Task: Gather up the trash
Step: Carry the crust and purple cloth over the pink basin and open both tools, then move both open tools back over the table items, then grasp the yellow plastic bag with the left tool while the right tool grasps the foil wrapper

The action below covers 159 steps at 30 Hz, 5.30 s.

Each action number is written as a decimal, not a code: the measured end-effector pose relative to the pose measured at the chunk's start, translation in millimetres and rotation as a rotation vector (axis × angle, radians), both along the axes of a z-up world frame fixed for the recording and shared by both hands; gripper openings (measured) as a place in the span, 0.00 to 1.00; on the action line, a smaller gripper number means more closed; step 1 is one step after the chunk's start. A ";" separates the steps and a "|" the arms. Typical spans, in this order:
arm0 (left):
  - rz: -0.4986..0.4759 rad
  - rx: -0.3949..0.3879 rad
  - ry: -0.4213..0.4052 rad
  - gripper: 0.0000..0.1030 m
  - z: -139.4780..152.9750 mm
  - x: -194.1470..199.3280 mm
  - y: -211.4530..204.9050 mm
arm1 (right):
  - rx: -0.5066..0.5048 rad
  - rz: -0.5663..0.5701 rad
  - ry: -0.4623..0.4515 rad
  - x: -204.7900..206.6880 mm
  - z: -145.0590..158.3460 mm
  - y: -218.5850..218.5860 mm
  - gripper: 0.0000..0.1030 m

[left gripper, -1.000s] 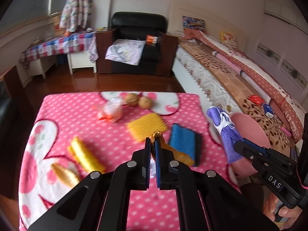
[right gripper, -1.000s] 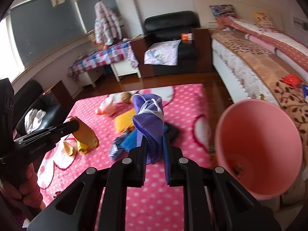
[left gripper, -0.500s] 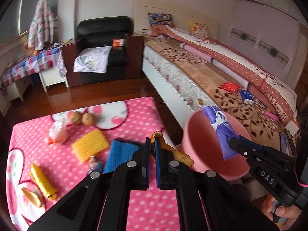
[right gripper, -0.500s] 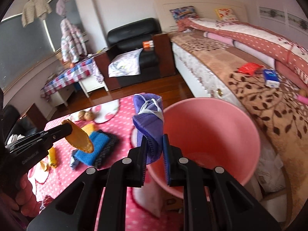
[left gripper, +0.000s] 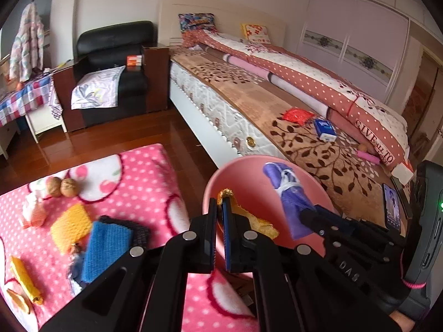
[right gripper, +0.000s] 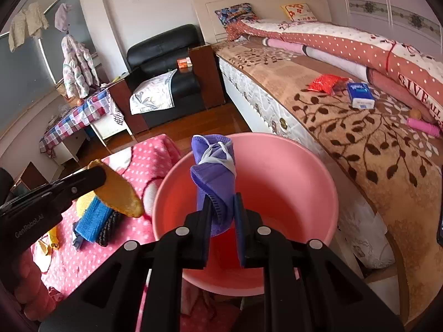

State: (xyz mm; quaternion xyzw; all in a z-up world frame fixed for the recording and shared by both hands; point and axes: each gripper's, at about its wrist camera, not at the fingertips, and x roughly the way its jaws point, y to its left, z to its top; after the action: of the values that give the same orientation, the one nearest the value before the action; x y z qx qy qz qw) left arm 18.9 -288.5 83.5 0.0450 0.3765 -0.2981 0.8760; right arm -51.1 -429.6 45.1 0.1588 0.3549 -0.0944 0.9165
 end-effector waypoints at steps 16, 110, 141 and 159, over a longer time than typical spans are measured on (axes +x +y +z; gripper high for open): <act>-0.069 0.090 0.040 0.04 -35.6 -0.5 -45.9 | 0.019 -0.044 0.070 -0.5 -28.4 -20.8 0.15; 0.624 -0.026 0.241 0.10 -89.6 35.8 318.0 | 0.085 0.589 0.133 58.7 -38.8 245.1 0.36; 0.544 -0.087 0.137 0.07 -41.4 -9.3 311.9 | 0.070 0.559 0.174 74.6 -53.5 256.3 0.08; 0.449 -0.061 0.099 0.07 -24.2 -6.0 250.5 | 0.018 0.508 0.013 31.6 7.1 208.7 0.08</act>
State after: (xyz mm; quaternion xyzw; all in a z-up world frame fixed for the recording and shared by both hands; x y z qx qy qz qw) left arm 12.9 -37.9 59.3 -0.0810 0.4107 -0.1086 0.9017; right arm -19.5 -220.9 52.2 0.0720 0.3899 0.1408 0.9072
